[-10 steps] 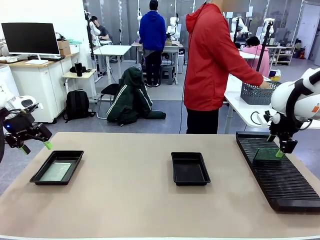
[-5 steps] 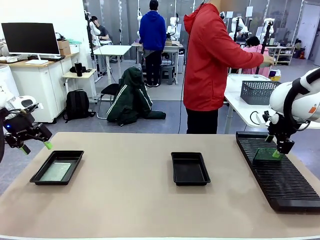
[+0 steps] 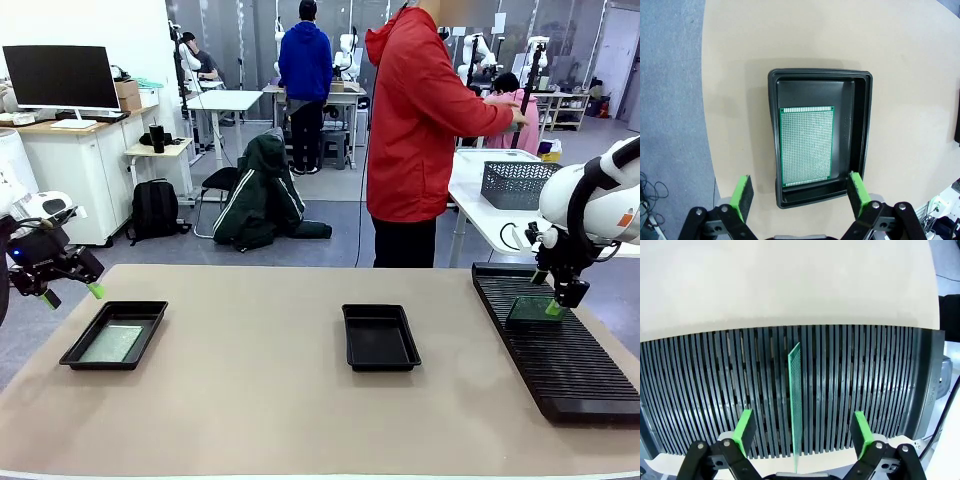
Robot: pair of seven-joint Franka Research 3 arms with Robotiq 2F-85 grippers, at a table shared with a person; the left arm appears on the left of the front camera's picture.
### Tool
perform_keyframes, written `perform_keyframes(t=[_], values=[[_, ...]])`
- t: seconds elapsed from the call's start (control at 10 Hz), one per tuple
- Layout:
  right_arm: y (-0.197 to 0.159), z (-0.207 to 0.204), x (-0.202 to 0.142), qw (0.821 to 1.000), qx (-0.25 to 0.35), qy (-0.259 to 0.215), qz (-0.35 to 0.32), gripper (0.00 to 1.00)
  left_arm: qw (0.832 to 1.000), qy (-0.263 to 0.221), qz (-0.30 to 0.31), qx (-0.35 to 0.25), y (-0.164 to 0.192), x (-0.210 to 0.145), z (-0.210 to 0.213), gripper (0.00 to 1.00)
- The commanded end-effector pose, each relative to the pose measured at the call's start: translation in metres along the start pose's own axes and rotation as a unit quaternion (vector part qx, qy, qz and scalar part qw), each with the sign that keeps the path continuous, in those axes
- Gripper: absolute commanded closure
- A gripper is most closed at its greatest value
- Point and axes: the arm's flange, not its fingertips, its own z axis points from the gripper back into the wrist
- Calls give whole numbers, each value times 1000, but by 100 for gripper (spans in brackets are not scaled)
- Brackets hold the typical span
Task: Inspect and transfer BCBs to ESD trays.
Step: Pick up the Blank PCB from the PCB Rack and place it in the right ESD tray.
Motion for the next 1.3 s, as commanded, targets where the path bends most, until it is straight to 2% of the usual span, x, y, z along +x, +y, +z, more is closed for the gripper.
perform_keyframes(t=[0.0,0.1,0.3,1.2], values=[[1,1,-2,1000,1,8,1,0,1000,-5,-1,-2,1,0,-1,0],[0,0,0,1000,0,0,0,0,1000,-5,-1,-2,1,0,-1,0],[0,-1,-3,1000,1,0,3,7,1000,-5,-1,-2,1,0,-1,0],[-2,-8,-8,1000,-1,5,-1,79,1000,-5,-1,-2,1,0,-1,0]])
